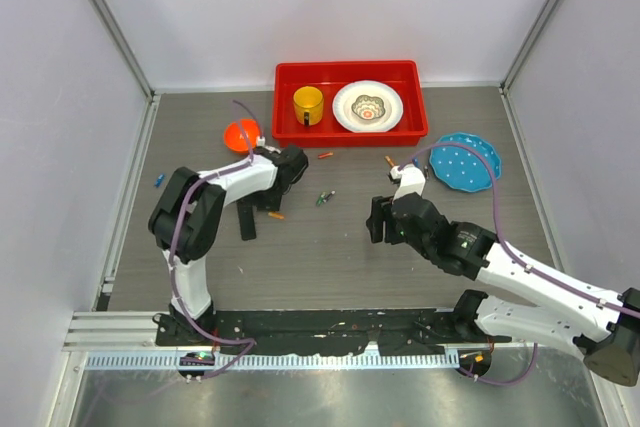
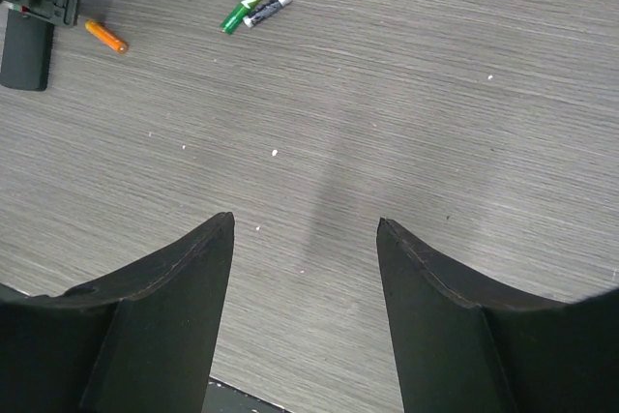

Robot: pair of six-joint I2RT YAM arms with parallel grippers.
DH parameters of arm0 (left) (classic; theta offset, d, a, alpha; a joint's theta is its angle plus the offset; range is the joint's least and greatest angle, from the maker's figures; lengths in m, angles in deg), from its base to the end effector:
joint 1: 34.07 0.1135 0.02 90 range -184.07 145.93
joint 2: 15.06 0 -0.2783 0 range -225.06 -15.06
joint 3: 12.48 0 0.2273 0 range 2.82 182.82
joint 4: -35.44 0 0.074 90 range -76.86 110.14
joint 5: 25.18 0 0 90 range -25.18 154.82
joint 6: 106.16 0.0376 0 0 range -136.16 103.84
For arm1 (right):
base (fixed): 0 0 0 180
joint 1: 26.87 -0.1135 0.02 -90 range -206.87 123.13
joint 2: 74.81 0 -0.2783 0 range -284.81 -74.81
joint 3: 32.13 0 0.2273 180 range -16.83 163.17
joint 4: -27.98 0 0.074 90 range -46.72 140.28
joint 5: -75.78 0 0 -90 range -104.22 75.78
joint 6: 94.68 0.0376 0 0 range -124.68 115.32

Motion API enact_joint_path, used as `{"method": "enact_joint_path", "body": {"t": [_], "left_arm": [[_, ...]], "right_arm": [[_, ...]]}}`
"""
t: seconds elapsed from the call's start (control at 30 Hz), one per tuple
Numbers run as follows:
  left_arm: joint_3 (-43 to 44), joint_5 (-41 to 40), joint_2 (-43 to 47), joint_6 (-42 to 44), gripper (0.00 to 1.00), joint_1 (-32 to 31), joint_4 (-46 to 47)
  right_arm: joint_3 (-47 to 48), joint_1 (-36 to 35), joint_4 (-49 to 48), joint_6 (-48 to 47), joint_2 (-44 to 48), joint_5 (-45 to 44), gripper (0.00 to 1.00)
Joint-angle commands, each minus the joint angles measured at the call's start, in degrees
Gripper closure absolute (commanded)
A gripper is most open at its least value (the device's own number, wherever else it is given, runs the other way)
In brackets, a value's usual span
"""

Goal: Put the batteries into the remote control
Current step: Place the remote control at the center of the board, then reset both arms

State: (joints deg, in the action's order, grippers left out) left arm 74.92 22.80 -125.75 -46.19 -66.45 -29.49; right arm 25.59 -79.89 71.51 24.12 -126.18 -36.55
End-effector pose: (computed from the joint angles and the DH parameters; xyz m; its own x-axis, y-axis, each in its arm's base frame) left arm 0.2924 -0.1556 0.1821 -0.9211 0.1439 -0.3617 -0.0932 0.8207 0.5637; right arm 0.1070 0.1183 0.2903 -0.5868 -0.0385 -0.8088 -0.3128 0.9321 0.1826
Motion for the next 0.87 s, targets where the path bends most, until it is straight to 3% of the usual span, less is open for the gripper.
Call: {"method": "enact_joint_path", "body": {"t": [0.0,0.13,0.2,0.3,0.33,0.47,0.57,0.63,0.77,0.83], "left_arm": [[1.2,1.6,7.31,-1.88,0.0,-1.89,1.38],[1.92,1.67,16.89,-1.62,0.0,-5.84,0.14],[-1.06,5.7,23.03,-1.53,0.0,-7.16,5.92],[-15.08,15.55,36.83,-5.21,0.0,-7.43,17.78],[-18.45,16.7,44.35,-6.44,0.0,-7.52,24.34],[-31.56,18.8,58.09,-13.47,0.0,-7.7,34.59],[-32.72,20.49,61.21,-12.61,0.0,-7.61,33.38],[-30.62,17.16,61.04,-15.23,0.0,-7.61,28.04],[-29.12,18.29,58.67,-11.73,0.0,-7.61,24.59],[-28.77,13.4,58.31,-16.72,0.0,-7.61,20.56]], "right_arm": [[0.74,0.02,0.69,1.7,-0.66,-3.68,0.34],[0.04,0.02,0.25,2.32,0.22,-4.57,0.34],[-0.83,0.02,-1.41,2.23,1.44,-4.66,0.34],[-3.3,0.02,-4.4,1.97,2.59,-4.65,0.34],[-4.35,0.02,-5.11,2.05,2.94,-4.39,0.34],[-5.85,0.1,-7.39,2.05,2.6,-4.04,0.32],[-6.38,0.02,-8.8,2.14,1.54,-4.22,0.32],[-6.03,0.1,-9.33,2.14,0.75,-4.3,0.32],[-5.06,0.1,-10.47,2.14,-1.0,-4.39,0.32],[-5.06,0.1,-11.17,2.49,-1.27,-4.74,0.31]]}}
